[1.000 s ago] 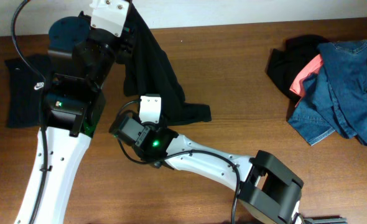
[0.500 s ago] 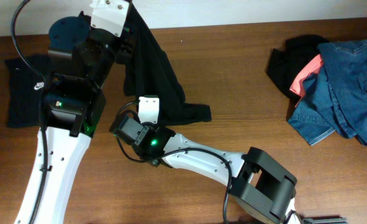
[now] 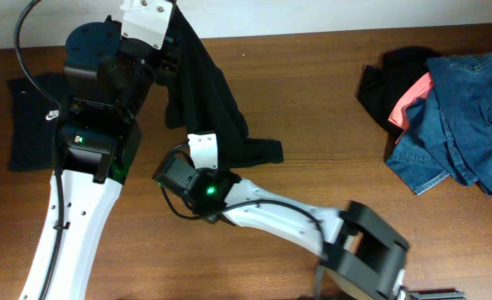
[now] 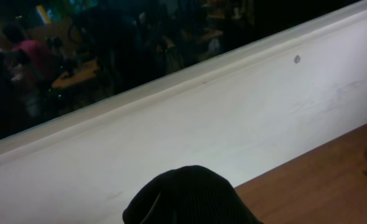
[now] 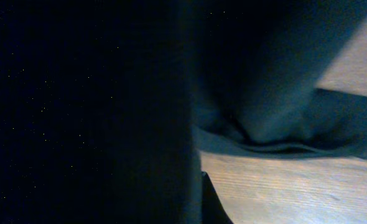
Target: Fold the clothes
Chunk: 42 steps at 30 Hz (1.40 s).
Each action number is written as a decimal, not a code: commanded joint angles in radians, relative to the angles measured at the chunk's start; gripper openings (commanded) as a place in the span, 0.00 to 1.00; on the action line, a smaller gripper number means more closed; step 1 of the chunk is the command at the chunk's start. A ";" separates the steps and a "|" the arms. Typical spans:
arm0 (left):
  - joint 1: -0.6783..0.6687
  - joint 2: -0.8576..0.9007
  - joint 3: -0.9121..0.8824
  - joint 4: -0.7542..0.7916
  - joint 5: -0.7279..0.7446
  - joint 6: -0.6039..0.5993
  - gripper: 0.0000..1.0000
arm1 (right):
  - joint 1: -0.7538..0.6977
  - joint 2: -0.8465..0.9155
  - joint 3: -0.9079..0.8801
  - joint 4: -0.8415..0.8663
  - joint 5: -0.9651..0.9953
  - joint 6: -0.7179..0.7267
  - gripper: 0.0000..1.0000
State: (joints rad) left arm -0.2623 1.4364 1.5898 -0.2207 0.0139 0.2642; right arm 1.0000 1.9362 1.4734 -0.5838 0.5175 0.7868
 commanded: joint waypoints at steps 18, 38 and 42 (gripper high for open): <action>0.003 -0.012 0.036 -0.146 -0.066 -0.043 0.01 | -0.401 -0.612 0.036 -0.345 -0.229 -0.451 0.04; 0.026 -0.014 0.223 -0.524 -0.164 -0.039 0.01 | -0.720 -0.608 0.233 -0.327 -0.308 -0.777 0.04; 0.029 -0.014 0.224 -0.607 -0.172 -0.027 0.01 | -0.721 -0.608 0.243 -0.304 -0.299 -0.817 0.04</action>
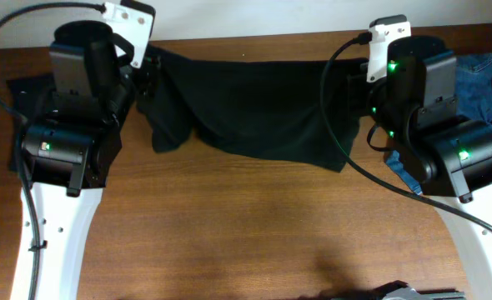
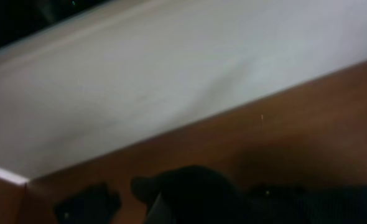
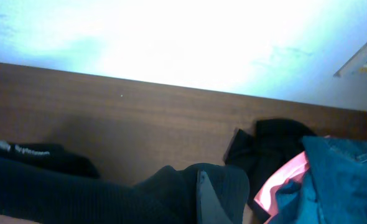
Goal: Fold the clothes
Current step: 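Pull the right gripper rightward to spread the T-shirt between grippers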
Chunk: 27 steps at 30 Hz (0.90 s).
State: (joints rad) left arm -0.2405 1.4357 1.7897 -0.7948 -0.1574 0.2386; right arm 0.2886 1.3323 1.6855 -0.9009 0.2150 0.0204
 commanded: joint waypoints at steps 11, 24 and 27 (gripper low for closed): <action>0.062 -0.013 0.024 -0.110 0.004 -0.003 0.01 | -0.010 -0.004 0.080 0.026 0.048 -0.077 0.04; 0.130 -0.011 0.024 -0.086 0.004 -0.002 0.01 | -0.010 -0.004 0.101 0.081 0.168 -0.201 0.04; 0.159 -0.011 0.024 -0.045 0.005 0.020 0.01 | -0.010 -0.004 0.106 0.119 0.168 -0.207 0.04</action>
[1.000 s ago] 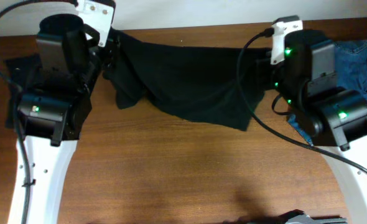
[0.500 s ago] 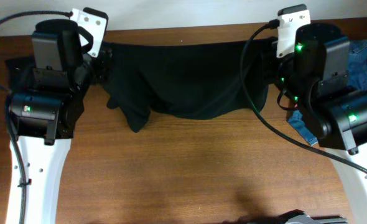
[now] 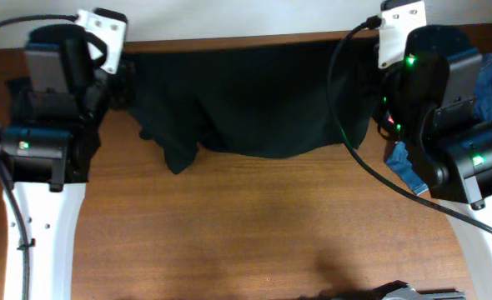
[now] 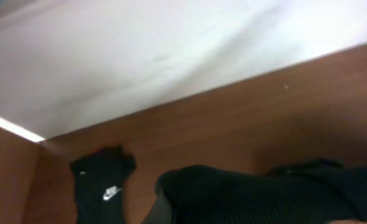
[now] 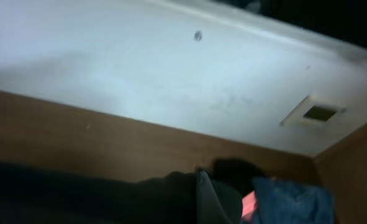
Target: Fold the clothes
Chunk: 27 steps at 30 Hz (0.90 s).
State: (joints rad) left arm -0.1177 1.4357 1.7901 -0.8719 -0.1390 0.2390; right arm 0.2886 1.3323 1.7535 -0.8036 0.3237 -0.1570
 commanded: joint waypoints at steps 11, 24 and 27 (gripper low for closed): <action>0.042 -0.011 0.044 0.140 0.005 0.086 0.01 | -0.010 -0.004 0.101 0.045 0.053 -0.030 0.04; 0.042 -0.111 0.102 -0.013 0.058 -0.071 0.01 | -0.008 -0.004 0.269 -0.135 -0.010 -0.006 0.04; 0.042 -0.159 0.106 -0.015 0.083 -0.077 0.01 | -0.008 -0.005 0.293 -0.177 -0.010 -0.006 0.04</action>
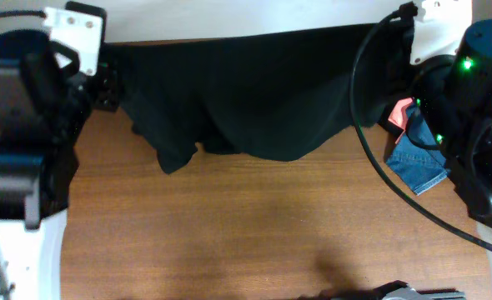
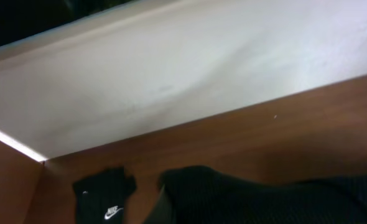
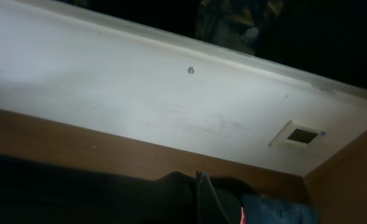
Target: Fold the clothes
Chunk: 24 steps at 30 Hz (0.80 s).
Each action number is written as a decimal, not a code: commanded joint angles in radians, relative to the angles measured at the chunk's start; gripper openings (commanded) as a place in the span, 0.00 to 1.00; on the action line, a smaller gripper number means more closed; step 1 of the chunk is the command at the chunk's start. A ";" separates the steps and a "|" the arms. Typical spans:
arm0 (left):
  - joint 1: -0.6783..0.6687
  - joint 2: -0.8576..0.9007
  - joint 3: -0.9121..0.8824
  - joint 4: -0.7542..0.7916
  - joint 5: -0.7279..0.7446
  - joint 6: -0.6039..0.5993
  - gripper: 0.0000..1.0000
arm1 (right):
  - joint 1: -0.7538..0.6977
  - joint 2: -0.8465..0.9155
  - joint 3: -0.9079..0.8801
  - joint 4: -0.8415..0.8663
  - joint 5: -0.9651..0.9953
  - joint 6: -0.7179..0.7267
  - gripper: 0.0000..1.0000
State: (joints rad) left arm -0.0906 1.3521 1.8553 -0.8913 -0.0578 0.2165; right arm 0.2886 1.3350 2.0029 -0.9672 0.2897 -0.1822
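A black garment (image 1: 254, 92) hangs spread out over the far part of the table, with a loose flap drooping at its lower left (image 1: 175, 154). My left gripper (image 1: 108, 79) is shut on its left top corner, and my right gripper (image 1: 396, 46) is shut on its right top corner. In the left wrist view the black cloth (image 2: 246, 199) bulges over the left gripper (image 2: 165, 208). In the right wrist view the cloth (image 3: 109, 193) runs off to the left of the right gripper (image 3: 199, 202).
A folded black garment with a white logo (image 2: 106, 202) lies on the table at the far left. A pile with blue jeans (image 1: 417, 158) and a pink piece (image 1: 400, 112) sits at the right, partly under my right arm. A white wall (image 3: 140, 112) borders the table's far edge.
Both grippers stand a little higher and farther apart than before. The garment between them is pulled wider, and its top edge lies straighter along the far edge.
At first my left gripper alone held the garment, hanging bunched at the far left, while my right arm reached across to it. Then both grippers held it spread between them. It has since been stretched wider and lifted higher.
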 commanded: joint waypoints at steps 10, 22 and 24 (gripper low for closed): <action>0.015 -0.226 0.072 -0.015 0.066 -0.074 0.01 | -0.008 -0.044 0.117 -0.089 -0.032 0.086 0.04; 0.015 -0.263 0.072 -0.251 0.091 -0.164 0.01 | -0.008 -0.101 0.126 -0.346 -0.055 0.153 0.04; 0.015 -0.243 0.072 -0.303 0.075 -0.164 0.01 | -0.008 -0.098 0.126 -0.391 -0.055 0.166 0.04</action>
State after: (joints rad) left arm -0.0872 1.0863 1.9114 -1.1706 0.0536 0.0917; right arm 0.2886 1.2331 2.1136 -1.3365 0.2100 -0.0643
